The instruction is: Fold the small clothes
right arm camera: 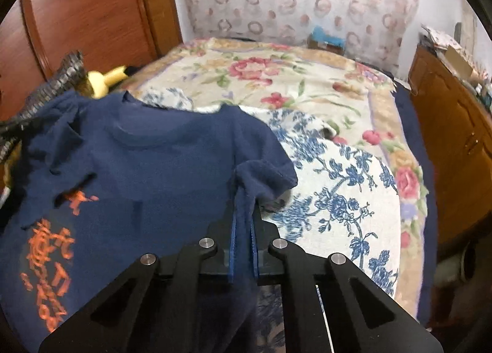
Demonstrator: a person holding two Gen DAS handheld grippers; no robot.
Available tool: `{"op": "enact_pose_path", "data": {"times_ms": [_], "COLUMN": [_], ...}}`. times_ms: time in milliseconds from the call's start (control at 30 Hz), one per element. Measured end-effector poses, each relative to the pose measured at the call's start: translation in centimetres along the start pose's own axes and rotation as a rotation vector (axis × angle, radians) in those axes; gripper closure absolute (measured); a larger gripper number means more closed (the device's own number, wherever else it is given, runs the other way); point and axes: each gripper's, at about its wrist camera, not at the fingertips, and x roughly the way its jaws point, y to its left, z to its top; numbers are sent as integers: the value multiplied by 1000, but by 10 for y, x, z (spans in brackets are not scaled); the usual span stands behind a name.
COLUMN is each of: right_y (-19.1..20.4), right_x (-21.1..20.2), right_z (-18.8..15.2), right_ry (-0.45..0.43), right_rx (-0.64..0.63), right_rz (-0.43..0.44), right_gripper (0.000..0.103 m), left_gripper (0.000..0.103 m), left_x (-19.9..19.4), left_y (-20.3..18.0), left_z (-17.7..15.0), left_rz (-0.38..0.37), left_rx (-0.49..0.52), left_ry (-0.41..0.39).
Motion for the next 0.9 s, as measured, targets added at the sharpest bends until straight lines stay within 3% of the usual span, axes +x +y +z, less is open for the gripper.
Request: {"op": "enact_pose_path", "data": {"times_ms": [200, 467, 900], "right_y": [15, 42, 81], "right_x": [-66, -141, -230], "right_z": [-11, -52, -160], "right_ry": [-148, -216, -217], "right_rx": [11, 5, 15], "right_rz": [23, 24, -8], "right_gripper": [99, 99, 99], "left_gripper": [103, 102, 102], "left_x": [-54, -117, -200], "left_y": [-6, -14, -30], "left_z": [-15, -59, -173], "left_rz": [-11, -39, -65], "left_rx": [21, 38, 63], "left_ry": [-77, -149, -153]}}
